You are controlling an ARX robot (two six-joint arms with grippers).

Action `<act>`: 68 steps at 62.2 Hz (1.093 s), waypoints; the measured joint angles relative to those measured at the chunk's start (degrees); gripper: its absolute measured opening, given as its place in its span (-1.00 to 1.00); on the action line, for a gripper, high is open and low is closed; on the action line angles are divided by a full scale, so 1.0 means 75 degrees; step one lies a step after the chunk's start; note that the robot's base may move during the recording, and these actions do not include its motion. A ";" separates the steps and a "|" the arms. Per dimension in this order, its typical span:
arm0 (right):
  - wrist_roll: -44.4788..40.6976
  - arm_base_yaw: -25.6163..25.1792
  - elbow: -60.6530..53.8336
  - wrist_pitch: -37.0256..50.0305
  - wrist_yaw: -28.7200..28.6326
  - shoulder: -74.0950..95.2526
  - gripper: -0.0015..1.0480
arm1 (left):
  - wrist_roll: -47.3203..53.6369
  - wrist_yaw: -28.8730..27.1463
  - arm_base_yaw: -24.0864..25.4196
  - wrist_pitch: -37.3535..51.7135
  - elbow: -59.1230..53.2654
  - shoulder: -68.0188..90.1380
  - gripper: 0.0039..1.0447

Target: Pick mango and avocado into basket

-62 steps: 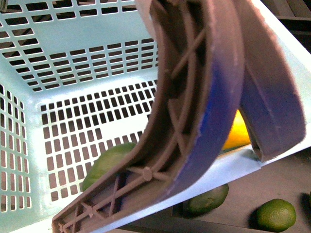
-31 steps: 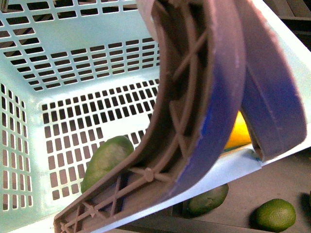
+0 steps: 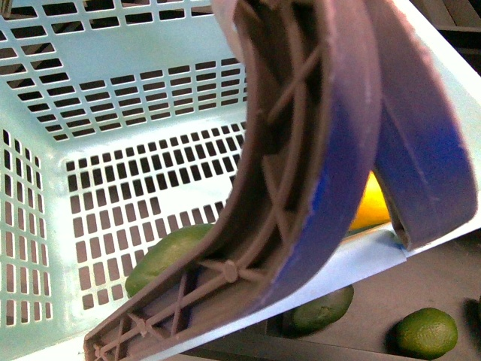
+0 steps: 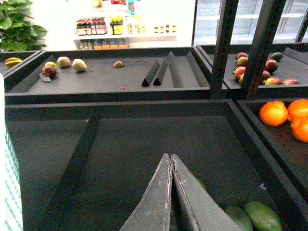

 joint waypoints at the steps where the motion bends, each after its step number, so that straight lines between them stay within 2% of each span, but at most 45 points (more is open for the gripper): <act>1: 0.0003 0.0000 0.0000 -0.0055 0.0000 -0.0082 -0.96 | 0.0009 0.0003 0.0000 0.0000 0.0000 0.0000 -0.93; 54: 0.0000 0.0000 0.0000 -0.1938 -0.0003 -0.1955 -0.96 | 0.0029 -0.0009 0.0000 0.0000 0.0000 0.0000 -0.93; 61: 0.0000 0.0000 0.0000 -0.3127 0.0006 -0.2923 -0.96 | 0.0029 0.0000 0.0000 0.0000 0.0000 0.0000 -0.93; 68: 0.0003 0.0000 0.0000 -0.3244 0.0006 -0.3212 -0.96 | 0.0026 0.0000 0.0000 0.0000 0.0000 0.0000 -0.93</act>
